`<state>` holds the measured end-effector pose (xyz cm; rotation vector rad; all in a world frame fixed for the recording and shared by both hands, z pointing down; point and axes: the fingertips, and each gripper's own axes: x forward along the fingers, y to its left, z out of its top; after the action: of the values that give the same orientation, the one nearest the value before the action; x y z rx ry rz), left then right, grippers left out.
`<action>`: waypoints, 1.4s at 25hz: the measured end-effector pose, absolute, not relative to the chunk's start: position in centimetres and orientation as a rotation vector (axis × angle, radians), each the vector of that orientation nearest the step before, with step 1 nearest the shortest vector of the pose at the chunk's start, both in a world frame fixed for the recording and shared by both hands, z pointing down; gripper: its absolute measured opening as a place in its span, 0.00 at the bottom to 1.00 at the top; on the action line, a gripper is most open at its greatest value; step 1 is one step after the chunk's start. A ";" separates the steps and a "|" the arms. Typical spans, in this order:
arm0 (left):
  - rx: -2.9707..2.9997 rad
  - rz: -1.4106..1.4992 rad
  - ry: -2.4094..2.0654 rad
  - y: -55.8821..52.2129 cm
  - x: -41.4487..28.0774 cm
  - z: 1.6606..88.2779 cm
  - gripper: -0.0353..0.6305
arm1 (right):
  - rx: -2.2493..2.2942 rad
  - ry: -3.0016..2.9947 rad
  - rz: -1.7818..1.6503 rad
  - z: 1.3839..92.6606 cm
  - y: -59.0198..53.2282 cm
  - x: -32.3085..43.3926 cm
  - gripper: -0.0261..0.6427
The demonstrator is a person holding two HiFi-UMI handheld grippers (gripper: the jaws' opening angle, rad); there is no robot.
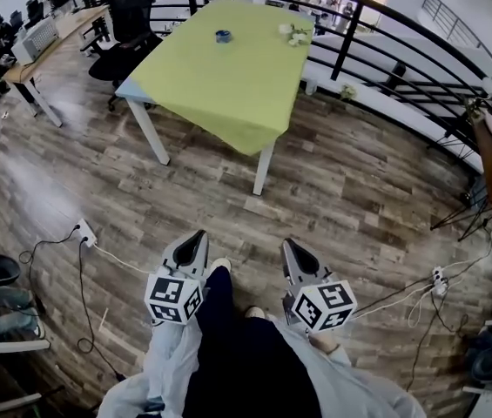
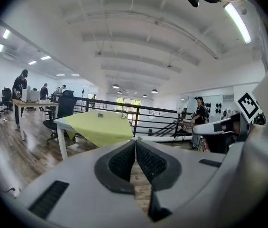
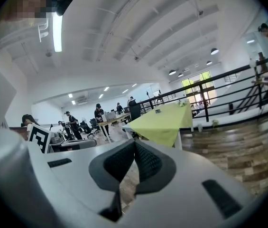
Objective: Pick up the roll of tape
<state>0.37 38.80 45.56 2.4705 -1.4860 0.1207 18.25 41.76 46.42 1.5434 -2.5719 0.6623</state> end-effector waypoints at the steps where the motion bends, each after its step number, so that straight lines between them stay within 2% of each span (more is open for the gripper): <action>1: 2.469 0.119 -1.490 38.0 0.2 45.5 0.09 | 1.547 -2.575 0.660 46.2 41.0 18.1 0.05; 35: 2.521 0.094 -1.474 18.5 -8.8 44.2 0.09 | 1.614 -2.533 0.594 44.6 20.9 9.2 0.05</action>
<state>-8.83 18.48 44.21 2.5210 -1.4740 0.0937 9.16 20.93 44.58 1.6138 -2.5330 0.5937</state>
